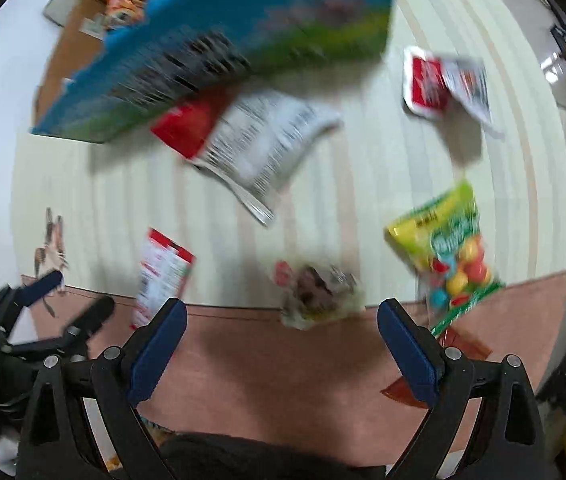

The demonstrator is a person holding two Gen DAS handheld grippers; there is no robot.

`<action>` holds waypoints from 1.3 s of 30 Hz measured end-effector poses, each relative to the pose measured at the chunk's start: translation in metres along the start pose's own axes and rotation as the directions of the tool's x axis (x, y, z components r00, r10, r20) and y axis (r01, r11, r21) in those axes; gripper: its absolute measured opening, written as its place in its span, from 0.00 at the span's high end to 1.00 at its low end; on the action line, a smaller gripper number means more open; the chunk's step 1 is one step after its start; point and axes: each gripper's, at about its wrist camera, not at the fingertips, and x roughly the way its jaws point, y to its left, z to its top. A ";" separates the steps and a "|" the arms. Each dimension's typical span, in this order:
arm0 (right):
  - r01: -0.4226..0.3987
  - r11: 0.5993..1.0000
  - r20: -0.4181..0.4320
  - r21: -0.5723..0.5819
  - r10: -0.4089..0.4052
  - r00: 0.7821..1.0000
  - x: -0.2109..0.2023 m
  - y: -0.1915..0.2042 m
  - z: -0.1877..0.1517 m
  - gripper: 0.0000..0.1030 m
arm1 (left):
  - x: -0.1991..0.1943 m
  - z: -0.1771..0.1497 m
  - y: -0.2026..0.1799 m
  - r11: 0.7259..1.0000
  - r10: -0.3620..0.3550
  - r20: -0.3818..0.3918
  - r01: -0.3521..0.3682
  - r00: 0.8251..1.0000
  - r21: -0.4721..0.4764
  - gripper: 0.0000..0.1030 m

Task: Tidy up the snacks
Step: 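Grasp the red-white sausage packet with left tool while right tool grasps clear candy packet, then carry both packets into the box and open both tools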

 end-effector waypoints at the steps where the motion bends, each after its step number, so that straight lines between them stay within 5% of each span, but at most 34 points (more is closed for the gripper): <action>1: 0.002 1.000 -0.005 0.007 -0.002 1.000 0.004 -0.003 -0.002 0.05 | 0.012 -0.002 -0.004 1.000 0.002 -0.026 -0.002 1.000 0.014 0.18; 8: 0.033 0.999 -0.011 0.006 -0.033 0.999 0.018 -0.010 -0.004 0.05 | 0.060 -0.001 -0.019 0.998 0.014 -0.112 -0.007 0.994 0.065 0.18; 12: 0.039 0.999 -0.015 0.006 -0.039 0.999 0.026 -0.003 -0.002 0.05 | 0.061 0.001 -0.025 0.997 -0.003 -0.094 0.010 0.996 0.074 0.19; 16: 0.048 0.999 -0.026 -0.002 -0.048 0.998 0.037 0.002 0.004 0.04 | 0.055 0.002 -0.027 0.996 -0.066 -0.089 0.070 0.994 0.046 0.47; 23: 0.106 0.994 -0.041 -0.018 -0.107 0.993 0.058 0.012 0.013 0.06 | 0.050 -0.003 -0.029 0.996 -0.085 -0.082 0.084 0.993 -0.024 0.53; 25: 0.129 0.991 -0.046 -0.025 -0.130 0.990 0.066 0.015 0.014 0.11 | 0.051 -0.005 -0.026 0.995 -0.095 -0.082 0.092 0.992 -0.045 0.54; 28: 0.152 0.988 -0.060 -0.027 -0.153 0.986 0.075 0.017 0.013 0.34 | 0.050 -0.011 -0.019 0.992 -0.105 -0.079 0.100 0.991 -0.071 0.55; 39: 0.137 0.989 -0.014 -0.046 -0.138 0.990 0.078 0.011 -0.006 0.38 | 0.017 -0.024 0.006 0.980 -0.165 -0.027 0.161 0.986 -0.117 0.55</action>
